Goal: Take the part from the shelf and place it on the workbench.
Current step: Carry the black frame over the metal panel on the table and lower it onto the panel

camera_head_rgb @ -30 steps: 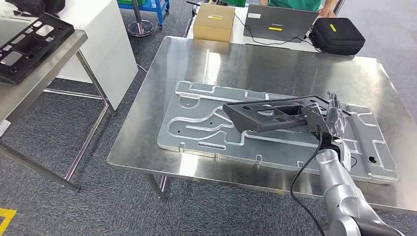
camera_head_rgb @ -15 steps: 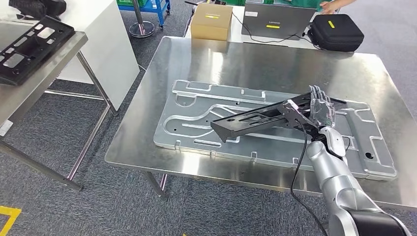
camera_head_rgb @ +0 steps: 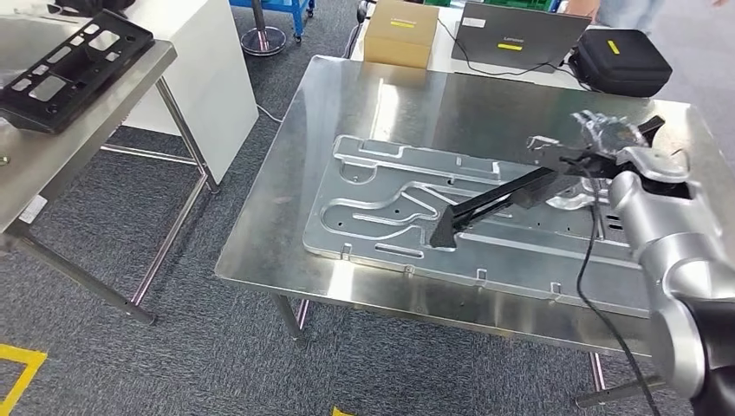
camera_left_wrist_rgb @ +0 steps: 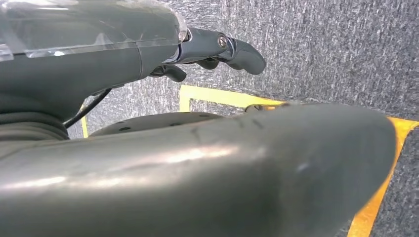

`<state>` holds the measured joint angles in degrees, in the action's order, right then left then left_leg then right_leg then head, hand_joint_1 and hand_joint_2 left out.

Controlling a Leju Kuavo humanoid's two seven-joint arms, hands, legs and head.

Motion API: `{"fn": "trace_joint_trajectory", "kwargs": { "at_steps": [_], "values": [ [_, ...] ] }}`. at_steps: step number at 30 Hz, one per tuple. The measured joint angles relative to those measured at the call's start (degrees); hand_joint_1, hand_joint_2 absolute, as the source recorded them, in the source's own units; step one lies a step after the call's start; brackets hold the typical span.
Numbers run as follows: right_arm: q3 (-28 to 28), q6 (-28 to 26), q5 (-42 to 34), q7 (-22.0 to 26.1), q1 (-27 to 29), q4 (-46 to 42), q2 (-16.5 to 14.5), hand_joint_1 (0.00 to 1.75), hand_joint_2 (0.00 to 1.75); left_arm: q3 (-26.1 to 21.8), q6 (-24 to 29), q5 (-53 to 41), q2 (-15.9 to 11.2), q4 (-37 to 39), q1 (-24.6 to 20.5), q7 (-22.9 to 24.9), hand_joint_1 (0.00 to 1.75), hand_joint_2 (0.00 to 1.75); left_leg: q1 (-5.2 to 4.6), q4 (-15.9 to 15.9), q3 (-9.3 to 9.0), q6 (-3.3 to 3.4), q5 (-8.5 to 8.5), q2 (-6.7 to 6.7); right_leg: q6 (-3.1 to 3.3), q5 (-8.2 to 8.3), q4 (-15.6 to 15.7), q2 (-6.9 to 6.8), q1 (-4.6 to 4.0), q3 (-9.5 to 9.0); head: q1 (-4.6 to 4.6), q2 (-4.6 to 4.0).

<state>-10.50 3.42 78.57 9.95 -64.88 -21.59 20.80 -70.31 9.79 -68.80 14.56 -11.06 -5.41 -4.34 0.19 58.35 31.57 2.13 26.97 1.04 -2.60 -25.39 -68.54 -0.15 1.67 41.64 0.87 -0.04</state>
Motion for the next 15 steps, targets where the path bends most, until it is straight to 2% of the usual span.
{"fn": "trace_joint_trajectory", "kwargs": {
  "at_steps": [2, 3, 5, 7, 9, 11, 12, 13, 14, 15],
  "values": [
    [-1.23, -0.40, 0.25, 1.54, -3.27, 0.09, 2.16, 0.00, 0.00, 0.00, -0.43, -0.18, 0.05, 0.07, 0.05, 0.00, 0.00, 0.00, -0.39, 0.28, 0.10, -0.27, 0.48, 0.32, 0.60, 2.72, 6.56, 0.01, -0.38, -2.79, 0.02, -0.01],
    [-1.67, -0.88, 0.27, 2.14, -4.77, 0.10, 2.92, 0.00, 0.00, 0.00, -0.62, -0.24, 0.07, 0.09, 0.08, 0.00, 0.00, 0.00, -0.50, 0.38, 0.22, -0.48, 0.62, 0.38, 0.85, 2.97, 8.27, 0.00, -0.59, -3.46, 0.05, 0.00],
    [-2.53, -2.03, 0.31, 2.81, -6.99, 0.03, 4.11, 0.00, 0.00, 0.00, -0.97, -0.33, 0.07, 0.11, 0.13, -0.04, 0.00, 0.00, -0.54, 0.38, 0.37, -1.02, 0.87, 0.39, 1.33, 2.38, 9.13, 0.00, -0.81, -3.71, 0.05, 0.00],
    [-3.23, -3.11, 0.28, 2.94, -8.31, -0.30, 4.88, 0.00, 0.00, 0.00, -1.13, -0.41, 0.07, 0.11, 0.08, -0.13, 0.00, 0.00, -0.52, 1.05, 0.51, -1.69, 1.78, 0.15, 1.85, 2.20, 9.38, -0.02, -0.54, -3.99, 0.08, 0.00],
    [-3.79, -3.79, 0.22, 2.89, -9.50, -0.58, 5.33, 0.00, 0.00, 0.00, -1.17, -0.53, 0.06, 0.11, 0.00, -0.24, 0.00, 0.00, -0.43, 5.57, 2.55, -2.25, 4.34, -0.28, 2.39, 2.03, 9.65, -0.03, -0.30, -4.35, 0.15, 0.00],
    [-4.18, -4.06, 0.19, 2.87, -10.44, -0.63, 5.57, 0.00, 0.00, 0.00, -1.19, -0.67, 0.05, 0.11, 0.00, -0.28, 0.00, 0.00, -0.19, 13.30, 6.51, -2.57, 7.32, -0.55, 2.79, 1.81, 9.64, 0.02, -0.41, -4.58, 0.20, 0.00],
    [-4.34, -4.10, 0.17, 2.87, -10.65, -0.63, 5.65, 0.00, 0.00, 0.00, -1.20, -0.73, 0.04, 0.11, 0.02, -0.28, 0.00, 0.00, -0.10, 16.09, 8.13, -2.65, 7.80, -0.60, 2.87, 1.71, 9.63, 0.04, -0.48, -4.75, 0.20, 0.00],
    [-4.46, -4.13, 0.17, 2.88, -10.74, -0.63, 5.73, 0.00, 0.00, 0.00, -1.21, -0.78, 0.04, 0.11, 0.03, -0.28, 0.00, 0.00, -0.05, 16.97, 8.90, -2.68, 7.16, -0.63, 2.91, 1.59, 9.62, 0.05, -0.53, -4.97, 0.19, 0.00],
    [-4.58, -4.15, 0.17, 2.90, -10.78, -0.65, 5.79, 0.00, 0.00, 0.00, -1.22, -0.80, 0.04, 0.11, 0.03, -0.29, 0.00, 0.00, -0.03, 15.51, 8.59, -2.60, 5.40, -0.65, 2.88, 1.45, 9.61, 0.07, -0.58, -5.23, 0.19, 0.00],
    [-4.70, -4.16, 0.17, 2.91, -10.84, -0.69, 5.83, 0.00, 0.00, 0.00, -1.22, -0.81, 0.03, 0.11, 0.02, -0.31, 0.00, 0.00, -0.06, 12.14, 7.34, -2.38, 2.96, -0.66, 2.80, 1.31, 9.60, 0.09, -0.63, -5.52, 0.19, 0.00]
  ]
}}
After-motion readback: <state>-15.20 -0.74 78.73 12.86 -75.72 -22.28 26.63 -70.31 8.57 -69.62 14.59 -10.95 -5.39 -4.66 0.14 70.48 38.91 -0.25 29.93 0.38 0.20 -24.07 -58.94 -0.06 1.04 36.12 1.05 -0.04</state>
